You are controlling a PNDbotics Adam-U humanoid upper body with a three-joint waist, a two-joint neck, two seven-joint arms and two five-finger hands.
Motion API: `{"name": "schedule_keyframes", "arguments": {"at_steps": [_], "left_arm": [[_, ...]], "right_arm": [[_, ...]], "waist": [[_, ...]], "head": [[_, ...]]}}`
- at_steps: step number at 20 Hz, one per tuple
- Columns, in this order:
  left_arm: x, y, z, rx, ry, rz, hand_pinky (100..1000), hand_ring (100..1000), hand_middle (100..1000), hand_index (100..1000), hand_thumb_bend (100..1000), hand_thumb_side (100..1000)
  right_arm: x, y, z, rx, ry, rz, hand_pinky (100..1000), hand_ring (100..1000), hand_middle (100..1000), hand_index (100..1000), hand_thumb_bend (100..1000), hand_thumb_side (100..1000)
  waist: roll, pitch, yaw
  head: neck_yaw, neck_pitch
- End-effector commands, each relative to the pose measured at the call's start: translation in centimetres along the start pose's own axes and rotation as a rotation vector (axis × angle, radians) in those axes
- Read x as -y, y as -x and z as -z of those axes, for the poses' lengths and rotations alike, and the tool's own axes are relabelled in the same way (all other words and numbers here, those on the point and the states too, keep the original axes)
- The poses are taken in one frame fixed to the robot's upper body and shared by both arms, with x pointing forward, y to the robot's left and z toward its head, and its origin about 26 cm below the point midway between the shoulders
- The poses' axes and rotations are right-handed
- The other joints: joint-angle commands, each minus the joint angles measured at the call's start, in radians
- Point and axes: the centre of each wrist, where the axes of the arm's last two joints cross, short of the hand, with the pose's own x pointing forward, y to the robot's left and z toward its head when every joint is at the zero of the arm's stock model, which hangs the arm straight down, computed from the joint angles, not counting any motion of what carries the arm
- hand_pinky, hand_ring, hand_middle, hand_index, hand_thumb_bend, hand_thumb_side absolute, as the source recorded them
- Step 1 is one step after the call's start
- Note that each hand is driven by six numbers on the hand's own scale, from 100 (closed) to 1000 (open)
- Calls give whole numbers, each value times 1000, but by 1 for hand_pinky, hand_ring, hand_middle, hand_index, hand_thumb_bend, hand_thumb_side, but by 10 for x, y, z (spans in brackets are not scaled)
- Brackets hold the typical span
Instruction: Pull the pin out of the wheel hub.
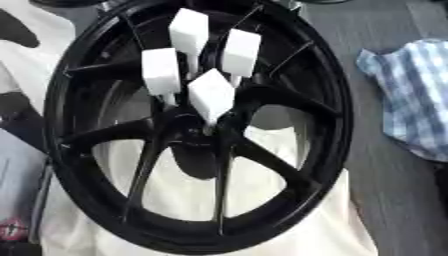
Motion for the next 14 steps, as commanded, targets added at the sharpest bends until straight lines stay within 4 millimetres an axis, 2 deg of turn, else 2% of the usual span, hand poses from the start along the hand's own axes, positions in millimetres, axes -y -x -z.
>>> {"name": "schedule_keyframes", "arguments": {"at_steps": [1,8,14], "left_arm": [[-14,-7,7,2,11,-11,817,771,717,820,269,647],[-32,-9,31,-24,30,-73,819,771,719,824,268,642],[-47,-2,47,-46,52,-98,819,770,718,823,267,636]], "right_arm": [[5,-6,6,13,-35,-32,915,838,650,764,100,501],[5,-6,7,14,-50,-30,916,839,651,765,100,500],[4,-6,8,11,-52,-28,917,840,651,764,100,499]], "waist": [[3,-29,-4],[13,-30,-18],[21,-25,-26]], "head": [[0,-18],[5,-30],[17,-33]]}}
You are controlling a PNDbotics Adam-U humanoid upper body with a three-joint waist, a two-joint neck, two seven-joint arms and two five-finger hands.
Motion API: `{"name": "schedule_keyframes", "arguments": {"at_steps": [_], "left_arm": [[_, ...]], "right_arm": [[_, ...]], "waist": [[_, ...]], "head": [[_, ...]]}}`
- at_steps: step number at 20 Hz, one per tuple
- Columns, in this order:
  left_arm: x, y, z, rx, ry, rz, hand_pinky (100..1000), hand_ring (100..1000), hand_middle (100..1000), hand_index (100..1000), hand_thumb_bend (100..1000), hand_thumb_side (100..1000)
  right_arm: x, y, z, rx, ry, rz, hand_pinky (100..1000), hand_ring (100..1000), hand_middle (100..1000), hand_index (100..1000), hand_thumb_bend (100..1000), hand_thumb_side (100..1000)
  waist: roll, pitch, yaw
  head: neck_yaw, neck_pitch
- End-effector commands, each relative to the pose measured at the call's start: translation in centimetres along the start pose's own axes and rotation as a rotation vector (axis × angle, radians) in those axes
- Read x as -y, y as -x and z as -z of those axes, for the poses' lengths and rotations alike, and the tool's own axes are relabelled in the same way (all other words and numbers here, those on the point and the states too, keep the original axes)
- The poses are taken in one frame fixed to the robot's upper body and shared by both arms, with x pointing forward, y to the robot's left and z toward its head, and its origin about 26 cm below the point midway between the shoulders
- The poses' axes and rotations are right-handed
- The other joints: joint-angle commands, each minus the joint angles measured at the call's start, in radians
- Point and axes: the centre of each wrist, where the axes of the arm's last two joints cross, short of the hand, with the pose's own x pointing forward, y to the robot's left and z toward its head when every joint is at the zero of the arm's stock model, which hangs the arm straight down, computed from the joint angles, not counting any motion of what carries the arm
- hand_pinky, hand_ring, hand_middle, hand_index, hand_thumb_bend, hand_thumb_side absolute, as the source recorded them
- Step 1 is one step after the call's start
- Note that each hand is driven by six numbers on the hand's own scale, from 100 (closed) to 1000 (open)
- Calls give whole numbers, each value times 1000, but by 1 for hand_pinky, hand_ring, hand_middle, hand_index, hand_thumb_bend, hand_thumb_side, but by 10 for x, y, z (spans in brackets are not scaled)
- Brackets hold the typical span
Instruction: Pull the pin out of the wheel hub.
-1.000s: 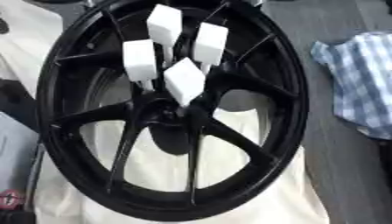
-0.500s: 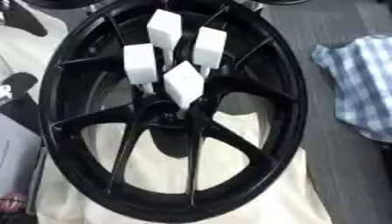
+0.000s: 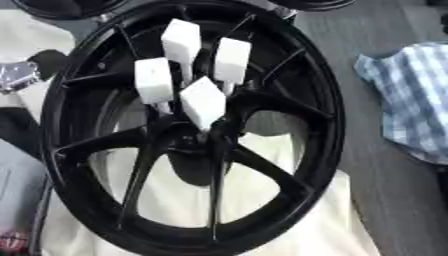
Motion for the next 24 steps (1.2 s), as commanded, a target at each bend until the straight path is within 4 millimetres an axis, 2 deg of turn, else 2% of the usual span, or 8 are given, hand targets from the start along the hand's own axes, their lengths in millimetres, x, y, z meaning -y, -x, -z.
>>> {"name": "schedule_keyframes", "arguments": {"at_steps": [1,8,13,18,22,24], "left_arm": [[-15,5,5,-21,0,5,821,770,718,824,261,641],[-25,20,24,-49,53,-16,825,771,719,828,261,625],[-30,29,30,-56,105,-26,835,782,734,846,294,552],[-37,36,35,-50,151,-36,846,791,750,859,316,520],[-39,45,38,-67,200,-66,860,808,773,866,327,532],[-39,51,39,-87,227,-89,860,797,755,858,323,606]], "right_arm": [[6,-7,8,20,-34,-29,917,840,651,765,100,499],[4,-7,12,28,-47,-23,918,841,651,764,100,495],[2,-7,13,26,-50,-22,919,842,650,764,100,491],[1,-7,16,32,-54,-19,919,842,650,764,100,491],[1,-8,18,38,-61,-19,919,843,651,764,100,491],[1,-8,19,37,-66,-19,919,843,651,763,100,488]], "waist": [[2,-20,-5],[13,-6,-22],[18,7,-36],[23,18,-48],[30,24,-60],[35,22,-67]], "head": [[11,-15],[37,-24],[55,-41],[69,-53],[71,-59],[70,-64]]}}
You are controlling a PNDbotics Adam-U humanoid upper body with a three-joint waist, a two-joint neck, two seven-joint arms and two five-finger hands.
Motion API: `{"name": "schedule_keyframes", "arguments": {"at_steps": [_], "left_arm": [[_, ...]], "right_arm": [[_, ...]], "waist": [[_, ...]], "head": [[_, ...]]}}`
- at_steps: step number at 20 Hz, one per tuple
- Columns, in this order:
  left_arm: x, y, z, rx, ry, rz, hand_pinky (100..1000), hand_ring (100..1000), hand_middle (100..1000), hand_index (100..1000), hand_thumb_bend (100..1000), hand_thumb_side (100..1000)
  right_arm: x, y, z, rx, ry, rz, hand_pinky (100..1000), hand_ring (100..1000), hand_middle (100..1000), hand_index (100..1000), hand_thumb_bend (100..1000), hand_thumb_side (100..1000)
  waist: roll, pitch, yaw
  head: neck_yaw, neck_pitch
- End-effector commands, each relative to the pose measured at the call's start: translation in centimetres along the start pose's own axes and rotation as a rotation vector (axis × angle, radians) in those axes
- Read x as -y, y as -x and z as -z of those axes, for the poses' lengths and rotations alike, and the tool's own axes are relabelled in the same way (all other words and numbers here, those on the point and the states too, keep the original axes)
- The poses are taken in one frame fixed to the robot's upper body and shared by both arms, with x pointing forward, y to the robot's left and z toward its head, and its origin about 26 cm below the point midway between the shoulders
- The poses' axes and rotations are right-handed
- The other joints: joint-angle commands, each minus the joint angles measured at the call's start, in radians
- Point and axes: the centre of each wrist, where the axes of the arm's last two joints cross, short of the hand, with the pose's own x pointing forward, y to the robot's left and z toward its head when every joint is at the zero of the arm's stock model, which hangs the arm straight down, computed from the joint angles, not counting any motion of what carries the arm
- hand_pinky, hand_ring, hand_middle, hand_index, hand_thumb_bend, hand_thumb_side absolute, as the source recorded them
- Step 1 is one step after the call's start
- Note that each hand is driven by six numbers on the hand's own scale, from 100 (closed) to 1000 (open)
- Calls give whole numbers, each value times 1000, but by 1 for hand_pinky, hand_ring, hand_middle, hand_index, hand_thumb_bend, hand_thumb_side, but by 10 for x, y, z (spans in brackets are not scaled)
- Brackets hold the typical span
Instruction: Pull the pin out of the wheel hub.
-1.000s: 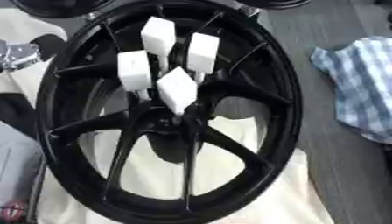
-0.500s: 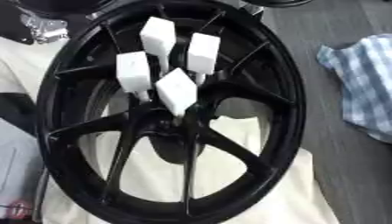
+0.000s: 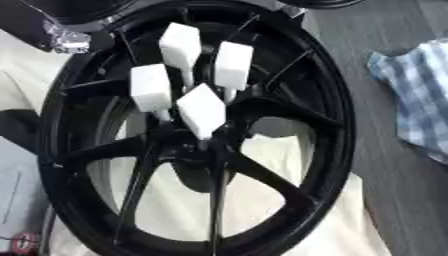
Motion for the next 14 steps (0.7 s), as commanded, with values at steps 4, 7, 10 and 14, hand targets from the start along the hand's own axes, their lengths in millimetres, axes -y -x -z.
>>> {"name": "schedule_keyframes", "arguments": {"at_steps": [4,7,10,14], "left_arm": [[-10,10,-2,-40,79,-64,847,775,708,862,377,751],[-10,6,-1,-24,131,-93,870,797,723,869,401,780],[-11,-2,-3,0,179,-123,880,806,720,859,391,782],[-16,-15,-18,-5,172,-128,879,805,722,856,422,738]], "right_arm": [[5,-5,3,-4,-35,-33,919,843,651,763,100,486],[4,-4,-1,-29,-33,-39,920,844,650,763,100,485],[3,-2,-5,-53,-30,-46,921,844,650,763,100,486],[1,-1,-9,-77,-27,-55,921,845,650,762,100,487]], "waist": [[7,-27,-1],[10,-35,14],[15,-42,34],[21,-47,54]], "head": [[-8,-5],[-23,20],[-40,41],[-58,58]]}}
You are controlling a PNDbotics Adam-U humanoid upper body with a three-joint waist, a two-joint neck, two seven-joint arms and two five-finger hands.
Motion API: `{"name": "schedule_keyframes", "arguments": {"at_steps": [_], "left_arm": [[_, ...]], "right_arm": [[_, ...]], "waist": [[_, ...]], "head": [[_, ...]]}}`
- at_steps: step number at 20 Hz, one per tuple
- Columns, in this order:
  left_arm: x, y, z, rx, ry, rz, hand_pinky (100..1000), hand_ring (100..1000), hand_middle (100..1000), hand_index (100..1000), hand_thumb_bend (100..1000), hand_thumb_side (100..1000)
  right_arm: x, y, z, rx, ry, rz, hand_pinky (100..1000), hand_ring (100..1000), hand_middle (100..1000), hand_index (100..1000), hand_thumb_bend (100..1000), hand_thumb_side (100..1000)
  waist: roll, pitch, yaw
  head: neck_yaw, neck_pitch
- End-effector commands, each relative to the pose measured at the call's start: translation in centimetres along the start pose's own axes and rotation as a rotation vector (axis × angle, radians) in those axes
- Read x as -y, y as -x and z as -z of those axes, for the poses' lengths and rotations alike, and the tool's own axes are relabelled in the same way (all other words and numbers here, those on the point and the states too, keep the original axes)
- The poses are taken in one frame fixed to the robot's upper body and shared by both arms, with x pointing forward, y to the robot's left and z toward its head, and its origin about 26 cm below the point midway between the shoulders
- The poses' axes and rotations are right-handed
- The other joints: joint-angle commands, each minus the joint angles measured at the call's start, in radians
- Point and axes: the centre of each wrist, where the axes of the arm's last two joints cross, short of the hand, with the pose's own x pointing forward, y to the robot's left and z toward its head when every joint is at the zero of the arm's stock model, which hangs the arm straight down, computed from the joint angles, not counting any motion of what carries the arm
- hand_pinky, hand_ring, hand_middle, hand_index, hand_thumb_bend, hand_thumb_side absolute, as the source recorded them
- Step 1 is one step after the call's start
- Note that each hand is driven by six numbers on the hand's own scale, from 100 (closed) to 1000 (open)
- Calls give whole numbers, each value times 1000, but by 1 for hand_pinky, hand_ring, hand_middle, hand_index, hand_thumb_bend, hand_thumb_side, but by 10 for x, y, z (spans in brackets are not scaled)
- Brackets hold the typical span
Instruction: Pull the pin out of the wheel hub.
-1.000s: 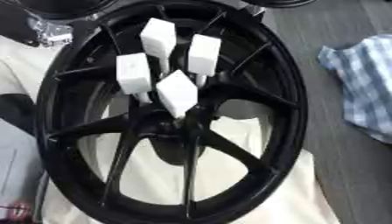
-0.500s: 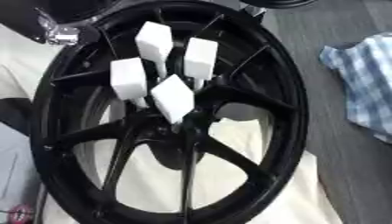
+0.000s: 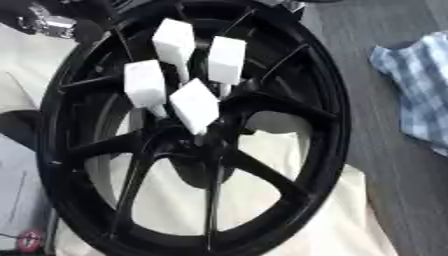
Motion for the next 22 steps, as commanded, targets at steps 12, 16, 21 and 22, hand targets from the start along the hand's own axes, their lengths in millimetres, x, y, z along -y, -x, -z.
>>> {"name": "schedule_keyframes", "arguments": {"at_steps": [12,16,21,22], "left_arm": [[22,-80,-28,-24,-47,62,882,824,745,863,520,656],[26,-92,-26,-33,-25,75,886,817,746,860,537,668],[26,-92,-20,-75,-33,69,878,806,732,849,536,663],[26,-91,-18,-82,-34,69,874,801,724,846,540,660]], "right_arm": [[2,-4,4,-16,-12,-40,921,845,637,761,100,488],[2,-5,5,-22,-14,-36,921,845,636,760,100,488],[3,-5,6,-21,-13,-32,921,841,636,760,100,490],[3,-5,6,-21,-13,-31,921,840,636,760,100,490]], "waist": [[-1,-35,-4],[1,-40,-8],[3,-46,-17],[3,-47,-19]], "head": [[-7,23],[-4,27],[2,23],[3,23]]}}
